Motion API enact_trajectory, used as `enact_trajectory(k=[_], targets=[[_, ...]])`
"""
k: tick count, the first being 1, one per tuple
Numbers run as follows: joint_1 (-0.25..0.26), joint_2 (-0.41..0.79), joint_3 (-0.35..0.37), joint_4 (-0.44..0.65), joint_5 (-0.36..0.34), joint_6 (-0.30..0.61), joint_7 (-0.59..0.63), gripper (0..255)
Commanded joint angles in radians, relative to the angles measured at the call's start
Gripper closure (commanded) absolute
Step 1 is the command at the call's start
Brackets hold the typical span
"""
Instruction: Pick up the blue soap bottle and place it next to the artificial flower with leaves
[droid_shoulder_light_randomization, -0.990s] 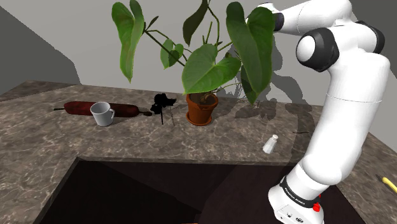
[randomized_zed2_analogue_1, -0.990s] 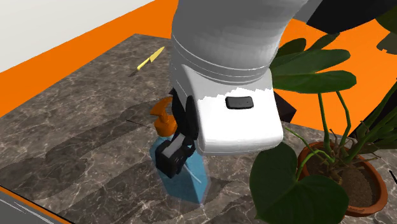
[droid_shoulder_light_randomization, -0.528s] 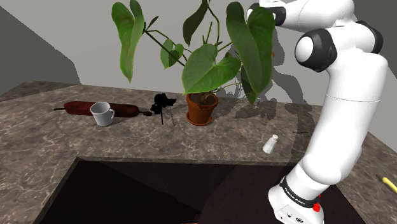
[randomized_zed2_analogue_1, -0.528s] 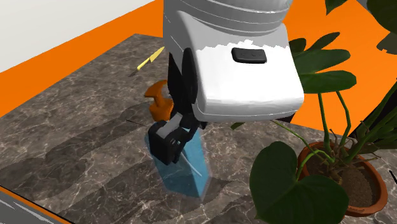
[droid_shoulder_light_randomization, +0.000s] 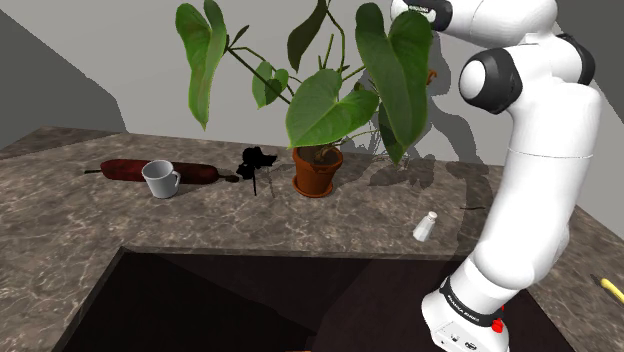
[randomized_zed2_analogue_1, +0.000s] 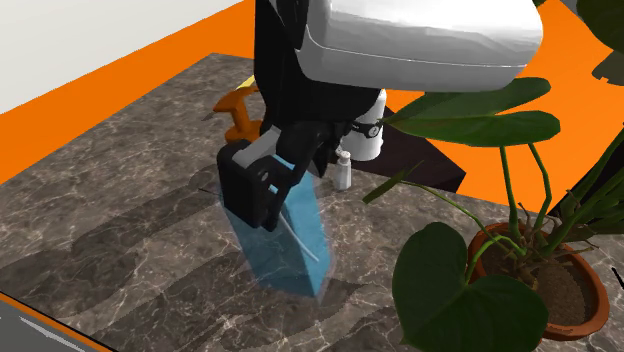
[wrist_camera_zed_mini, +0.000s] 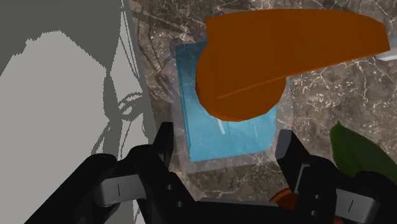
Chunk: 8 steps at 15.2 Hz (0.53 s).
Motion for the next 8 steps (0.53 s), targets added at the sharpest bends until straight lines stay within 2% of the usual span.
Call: enact_trajectory(k=[1, 8], targets=[[-0.008, 0.012, -0.001, 0.047, 0.005, -0.035, -0.008, 255], [-0.052, 0.079, -0.002, 0.246, 0.037, -0.167, -0.037, 255]])
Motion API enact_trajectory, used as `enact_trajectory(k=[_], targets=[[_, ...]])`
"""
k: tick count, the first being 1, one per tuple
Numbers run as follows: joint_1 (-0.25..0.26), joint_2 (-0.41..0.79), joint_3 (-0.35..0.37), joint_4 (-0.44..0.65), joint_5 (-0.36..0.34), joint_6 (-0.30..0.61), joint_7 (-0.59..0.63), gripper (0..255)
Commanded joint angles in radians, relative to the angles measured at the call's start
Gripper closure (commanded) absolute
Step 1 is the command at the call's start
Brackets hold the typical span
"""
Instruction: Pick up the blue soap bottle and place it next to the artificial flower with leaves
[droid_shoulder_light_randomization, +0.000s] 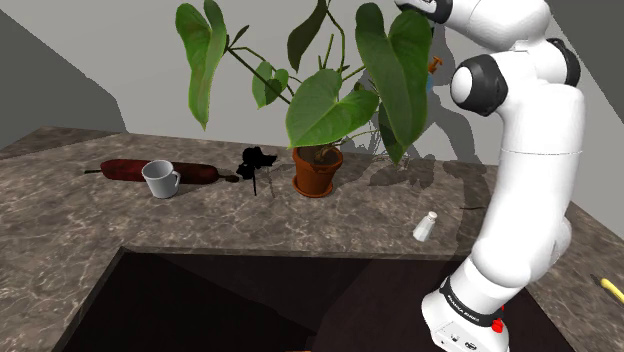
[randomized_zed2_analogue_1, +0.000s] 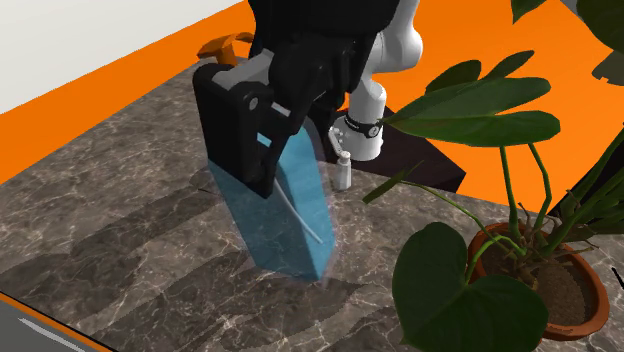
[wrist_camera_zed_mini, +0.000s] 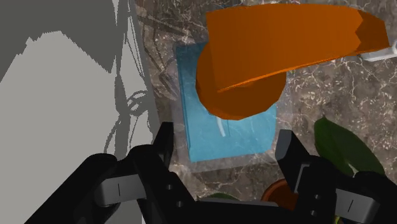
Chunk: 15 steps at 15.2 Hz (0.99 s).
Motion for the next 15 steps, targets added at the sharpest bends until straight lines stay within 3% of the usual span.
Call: enact_trajectory(k=[1, 2, 8, 15], targets=[[-0.017, 0.023, 0.0, 0.066, 0.011, -0.042, -0.01, 255], [-0.025, 0.034, 0.0, 0.094, 0.016, -0.059, -0.014, 255], [0.149, -0.127, 0.026, -0.128, -0.061, -0.013, 0.14, 255], [0.29, -0.232, 0.085, -0.25, -0.105, -0.015, 0.322, 255]])
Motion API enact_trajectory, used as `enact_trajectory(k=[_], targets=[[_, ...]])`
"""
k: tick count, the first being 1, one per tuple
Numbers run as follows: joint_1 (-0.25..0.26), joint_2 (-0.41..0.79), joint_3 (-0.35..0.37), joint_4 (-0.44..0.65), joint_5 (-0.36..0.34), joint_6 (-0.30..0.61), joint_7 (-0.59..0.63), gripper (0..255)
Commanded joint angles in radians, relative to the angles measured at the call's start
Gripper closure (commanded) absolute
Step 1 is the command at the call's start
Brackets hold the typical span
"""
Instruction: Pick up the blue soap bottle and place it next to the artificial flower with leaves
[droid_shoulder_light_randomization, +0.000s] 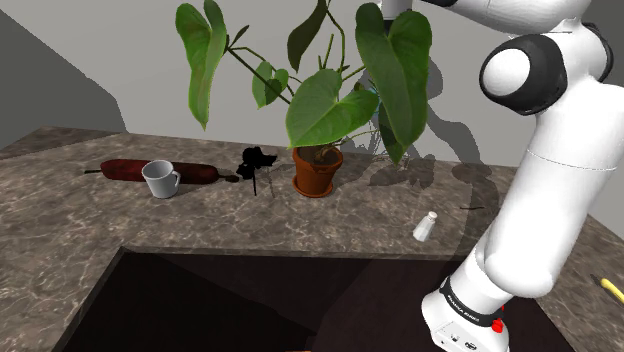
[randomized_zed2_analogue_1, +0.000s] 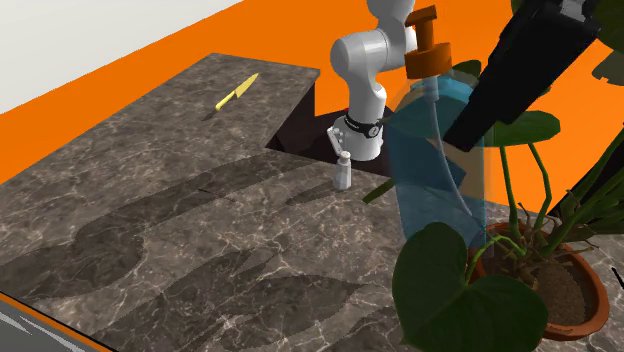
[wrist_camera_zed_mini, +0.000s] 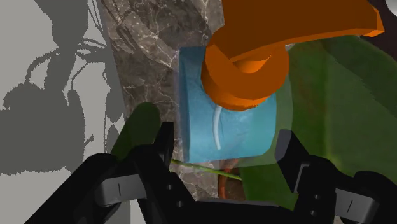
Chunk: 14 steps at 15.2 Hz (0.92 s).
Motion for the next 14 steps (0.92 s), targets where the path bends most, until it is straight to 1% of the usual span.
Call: enact_trajectory(k=[1, 8, 14], targets=[[0.035, -0.022, 0.018, -0.023, -0.008, -0.005, 0.051, 255], [0.141, -0.051, 0.087, -0.046, -0.008, -0.034, 0.222, 255], [0.219, -0.026, 0.143, -0.005, 0.012, -0.07, 0.358, 255]])
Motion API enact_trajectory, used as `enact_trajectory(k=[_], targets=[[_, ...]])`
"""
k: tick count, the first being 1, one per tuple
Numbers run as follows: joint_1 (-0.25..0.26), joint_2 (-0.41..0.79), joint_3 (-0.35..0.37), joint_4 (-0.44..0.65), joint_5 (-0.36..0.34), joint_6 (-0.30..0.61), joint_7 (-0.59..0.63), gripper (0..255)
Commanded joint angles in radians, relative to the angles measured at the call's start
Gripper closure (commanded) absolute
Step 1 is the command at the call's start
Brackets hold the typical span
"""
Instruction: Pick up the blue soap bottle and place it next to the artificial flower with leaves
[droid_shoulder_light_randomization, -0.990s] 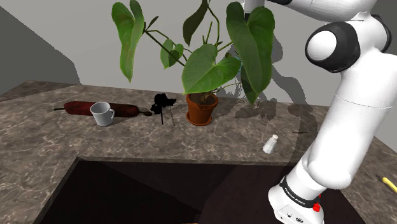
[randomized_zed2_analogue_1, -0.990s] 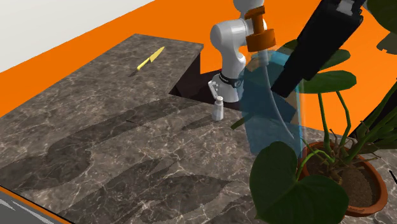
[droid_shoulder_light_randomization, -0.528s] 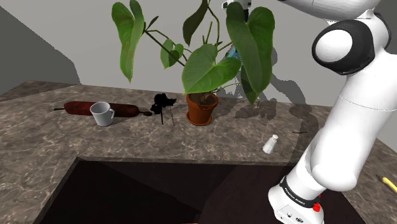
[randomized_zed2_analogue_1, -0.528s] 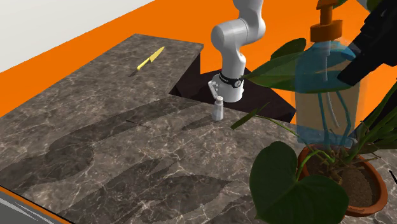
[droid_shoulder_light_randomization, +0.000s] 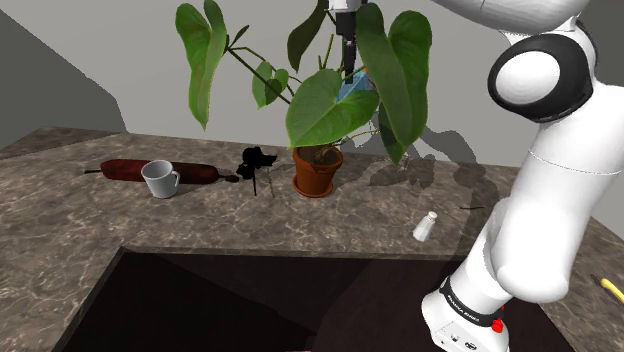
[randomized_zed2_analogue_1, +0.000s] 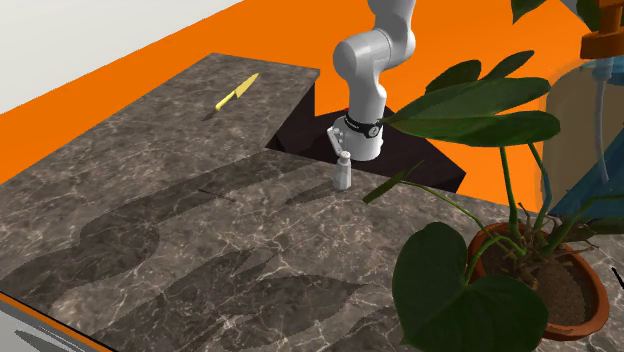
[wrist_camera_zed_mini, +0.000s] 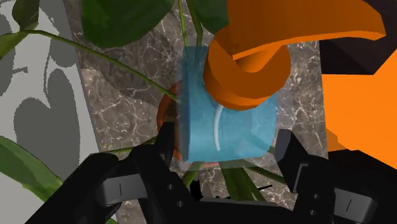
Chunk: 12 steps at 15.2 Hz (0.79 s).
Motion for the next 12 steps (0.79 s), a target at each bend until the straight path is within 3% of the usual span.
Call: enact_trajectory(k=[1, 7, 12], targets=[[0.031, -0.001, 0.02, -0.001, 0.004, -0.006, 0.053, 255], [0.1, 0.079, 0.068, 0.118, 0.037, -0.06, 0.178, 255], [0.149, 0.197, 0.102, 0.299, 0.071, -0.134, 0.274, 255]])
